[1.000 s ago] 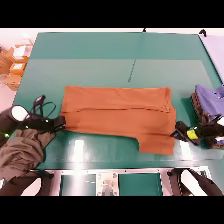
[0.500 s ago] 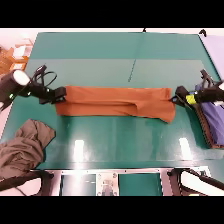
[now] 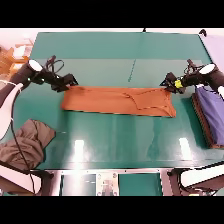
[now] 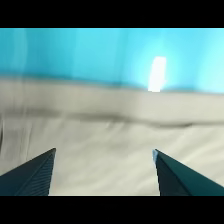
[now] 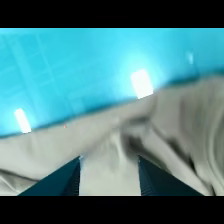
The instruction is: Fold the shirts.
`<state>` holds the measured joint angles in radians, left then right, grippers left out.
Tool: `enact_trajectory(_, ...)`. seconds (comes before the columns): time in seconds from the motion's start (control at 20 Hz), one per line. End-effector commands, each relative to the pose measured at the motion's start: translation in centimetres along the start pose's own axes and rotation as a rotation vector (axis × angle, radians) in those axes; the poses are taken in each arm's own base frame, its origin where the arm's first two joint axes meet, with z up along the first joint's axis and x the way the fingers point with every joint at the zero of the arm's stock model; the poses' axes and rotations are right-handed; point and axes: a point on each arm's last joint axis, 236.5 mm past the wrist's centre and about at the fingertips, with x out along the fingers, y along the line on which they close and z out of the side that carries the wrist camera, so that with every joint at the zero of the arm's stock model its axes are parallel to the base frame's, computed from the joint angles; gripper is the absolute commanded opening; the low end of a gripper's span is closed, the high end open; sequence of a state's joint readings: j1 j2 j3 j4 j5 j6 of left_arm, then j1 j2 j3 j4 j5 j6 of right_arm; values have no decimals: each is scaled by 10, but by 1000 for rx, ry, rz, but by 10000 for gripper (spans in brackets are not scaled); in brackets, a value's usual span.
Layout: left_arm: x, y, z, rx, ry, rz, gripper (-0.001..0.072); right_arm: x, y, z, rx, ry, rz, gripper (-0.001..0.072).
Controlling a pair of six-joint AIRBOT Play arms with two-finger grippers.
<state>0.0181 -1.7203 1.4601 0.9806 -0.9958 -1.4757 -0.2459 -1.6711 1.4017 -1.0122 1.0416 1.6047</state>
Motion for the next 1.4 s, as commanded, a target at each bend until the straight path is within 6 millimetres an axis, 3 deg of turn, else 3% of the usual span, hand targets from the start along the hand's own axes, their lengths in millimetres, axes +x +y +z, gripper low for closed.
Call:
enact_trajectory(0.0, -29, -3, 17, 9, 27, -35, 694, -26, -8, 14, -62, 46, 9, 455)
enact_trajectory(0.05, -45, -1, 19, 11, 50, -42, 694, -40, -16, 12, -83, 77, 11, 551)
enact_trajectory(0.2, -82, 8, 15, -14, 117, -50, 693, -60, -58, -9, -118, 186, 20, 598)
enact_trajectory(0.3, -91, 13, 6, -22, 161, -52, 687, -53, -85, -28, -120, 231, 38, 598)
enact_trajectory(0.35, -91, 13, 3, -19, 175, -50, 449, -46, -94, -38, -114, 248, 57, 598)
enact_trajectory(0.4, -91, 11, 2, -5, 179, -56, 116, -37, -101, -47, -115, 258, 82, 598)
enact_trajectory(0.45, -90, 7, 2, 2, 179, -65, 37, -30, -106, -51, -112, 260, 98, 599)
enact_trajectory(0.65, -85, -4, 0, 18, 183, -80, 29, 7, -92, -52, -65, 270, 255, 618)
enact_trajectory(0.9, -67, -41, -6, 101, 182, -104, 29, 40, -72, -48, -91, 281, 269, 614)
enact_trajectory(0.95, -59, -54, -6, 126, 170, -110, 29, 40, -63, -45, -116, 276, 269, 527)
enact_trajectory(1.0, -52, -69, -7, 155, 158, -117, 29, 40, -56, -41, -140, 272, 271, 259)
enact_trajectory(1.1, -33, -103, -12, 216, 128, -137, 29, 37, -40, -37, -168, 275, 279, 13)
enact_trajectory(1.2, -10, -140, -23, 276, 113, -162, 29, 23, -22, -33, -192, 297, 301, 14)
enact_trajectory(1.35, 44, -193, -59, 361, 124, -197, 29, -27, 15, -12, -271, 268, 326, 14)
